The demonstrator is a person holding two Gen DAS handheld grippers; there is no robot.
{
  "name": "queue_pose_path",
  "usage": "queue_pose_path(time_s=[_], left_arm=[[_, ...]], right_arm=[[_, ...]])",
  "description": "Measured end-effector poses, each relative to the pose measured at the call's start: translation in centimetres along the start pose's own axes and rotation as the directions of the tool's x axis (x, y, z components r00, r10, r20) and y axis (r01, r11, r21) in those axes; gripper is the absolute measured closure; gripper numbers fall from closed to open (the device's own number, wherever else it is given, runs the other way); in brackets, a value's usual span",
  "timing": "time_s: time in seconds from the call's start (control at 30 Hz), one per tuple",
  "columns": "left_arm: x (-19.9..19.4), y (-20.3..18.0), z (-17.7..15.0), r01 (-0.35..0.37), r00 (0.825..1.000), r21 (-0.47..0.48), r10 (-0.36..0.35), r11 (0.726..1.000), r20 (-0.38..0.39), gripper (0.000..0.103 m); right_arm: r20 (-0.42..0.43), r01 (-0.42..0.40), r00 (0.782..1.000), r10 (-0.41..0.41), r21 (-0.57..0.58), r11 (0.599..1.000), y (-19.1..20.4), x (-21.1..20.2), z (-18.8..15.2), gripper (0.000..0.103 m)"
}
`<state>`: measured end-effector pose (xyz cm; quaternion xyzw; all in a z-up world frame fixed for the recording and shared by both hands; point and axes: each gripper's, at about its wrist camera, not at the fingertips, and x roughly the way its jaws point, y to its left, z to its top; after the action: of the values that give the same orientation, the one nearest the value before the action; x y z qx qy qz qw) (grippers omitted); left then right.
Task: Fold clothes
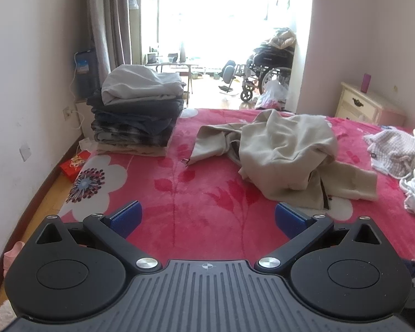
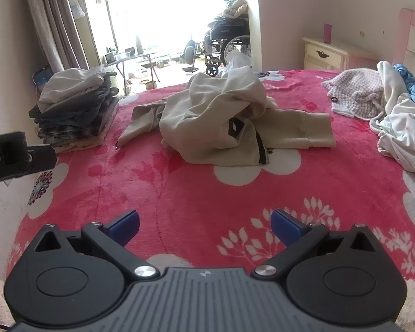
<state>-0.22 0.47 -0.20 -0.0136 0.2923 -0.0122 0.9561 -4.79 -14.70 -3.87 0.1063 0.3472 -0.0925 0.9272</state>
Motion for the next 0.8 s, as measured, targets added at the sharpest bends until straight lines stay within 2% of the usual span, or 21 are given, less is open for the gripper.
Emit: queue_pose_path(time_s=[0.13, 0.23, 0.37, 0.63, 0.8], left_arm=[[-0.1, 0.6, -0.4, 0.003, 1.000, 0.004, -0.003, 1.000, -0.015, 0.000], [0.2, -0.1, -0.6, -0.016, 0.998, 0.032, 0.018, 0.999, -0.054, 0.000], [0.7, 0.1, -0.8, -0.022, 0.994, 0.008, 0.023, 1.000, -0.105, 0.000], [1.2, 0.3, -1.0, -0.063, 0.982, -0.001, 0.062, 0.998, -0.180, 0.000], [1.1, -0.1, -1.2, -0.069, 0.982, 0.020, 0.072, 0.997, -0.176, 0.000]], right_arm=[[0.004, 0.006, 1.000, -0.006, -0.004, 1.000, -0.2, 0.1, -0.3, 0.000], [0.005, 0.013, 1.000, -0.013, -0.001, 1.000, -0.4, -0.4, -0.4, 0.000], [-0.004, 0.020, 1.000, -0.020, 0.004, 1.000, 0.1, -0.5, 0.5, 0.000], [-0.002, 0.017, 1.000, -0.017, 0.013, 1.000, 0.2, -0.6, 0.2, 0.000], [-0.001, 0.019, 1.000, -0.019, 0.016, 1.000, -0.2, -0.5, 0.1, 0.000]])
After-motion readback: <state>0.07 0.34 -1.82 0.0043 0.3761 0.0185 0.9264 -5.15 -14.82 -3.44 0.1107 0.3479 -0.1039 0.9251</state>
